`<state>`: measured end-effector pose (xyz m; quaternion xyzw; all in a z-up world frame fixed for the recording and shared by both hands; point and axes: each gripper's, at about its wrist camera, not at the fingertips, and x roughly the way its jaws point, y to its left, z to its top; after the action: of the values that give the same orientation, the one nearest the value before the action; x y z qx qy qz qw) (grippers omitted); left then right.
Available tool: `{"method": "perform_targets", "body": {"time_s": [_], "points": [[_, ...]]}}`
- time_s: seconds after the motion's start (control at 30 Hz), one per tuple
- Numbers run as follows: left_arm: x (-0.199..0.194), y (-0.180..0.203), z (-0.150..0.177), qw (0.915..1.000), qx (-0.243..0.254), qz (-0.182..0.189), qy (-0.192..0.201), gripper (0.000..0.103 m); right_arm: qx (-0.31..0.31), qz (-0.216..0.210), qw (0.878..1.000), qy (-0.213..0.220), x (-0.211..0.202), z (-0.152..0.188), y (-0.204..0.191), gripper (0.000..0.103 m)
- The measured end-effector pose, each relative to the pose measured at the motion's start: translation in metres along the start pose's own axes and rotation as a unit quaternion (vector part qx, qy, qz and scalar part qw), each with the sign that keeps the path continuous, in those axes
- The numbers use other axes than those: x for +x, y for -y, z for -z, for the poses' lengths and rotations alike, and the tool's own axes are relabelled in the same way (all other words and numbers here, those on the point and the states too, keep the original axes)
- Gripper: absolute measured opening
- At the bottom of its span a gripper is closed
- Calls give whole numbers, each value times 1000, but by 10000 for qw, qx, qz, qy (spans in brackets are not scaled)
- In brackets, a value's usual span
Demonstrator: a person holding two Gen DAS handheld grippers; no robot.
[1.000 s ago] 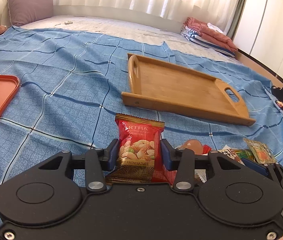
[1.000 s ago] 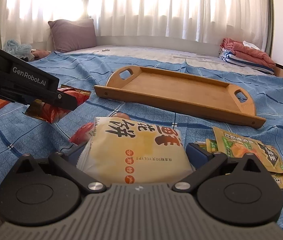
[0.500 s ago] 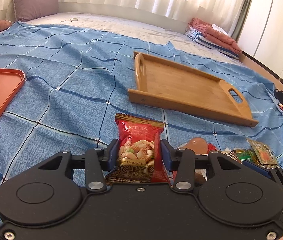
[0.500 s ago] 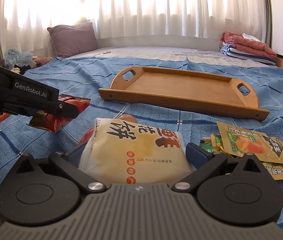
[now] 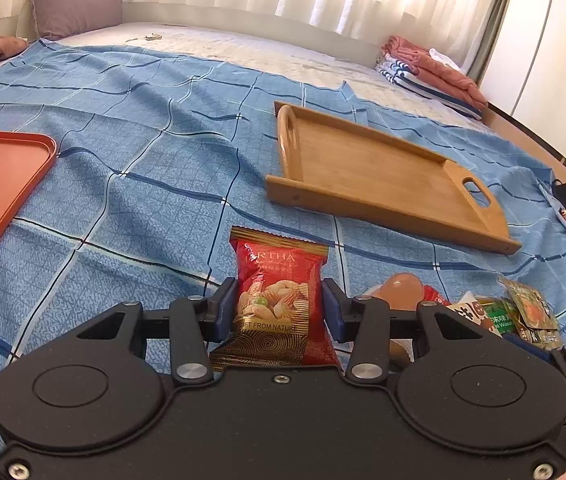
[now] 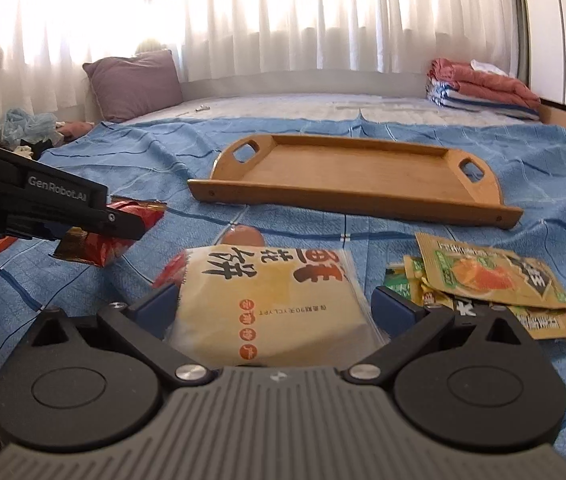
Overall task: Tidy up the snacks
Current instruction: 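Lift the cashew packet and flatbread bag and carry both toward the wooden tray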
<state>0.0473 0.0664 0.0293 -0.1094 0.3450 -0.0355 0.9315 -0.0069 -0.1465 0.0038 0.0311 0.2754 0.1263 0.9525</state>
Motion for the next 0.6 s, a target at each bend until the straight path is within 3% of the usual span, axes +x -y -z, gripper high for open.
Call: {"method": "perform_targets", "body": {"time_s": [0.13,0.33,0.43,0.6], "points": [[0,0,0,10000,1,12,-5,43,144,-21,9998,-106,1,-1,0,103],[-3,1,-3,10000,36,41,54,43,270,-92,9996,-78,-8,-6,0,90],[-5,3,-6,9999,69,57,107,43,315,-45,9995,-42,-12,-10,1,79],[-8,9,-14,9996,160,113,206,43,349,-3,9994,59,-18,-18,4,78]]}}
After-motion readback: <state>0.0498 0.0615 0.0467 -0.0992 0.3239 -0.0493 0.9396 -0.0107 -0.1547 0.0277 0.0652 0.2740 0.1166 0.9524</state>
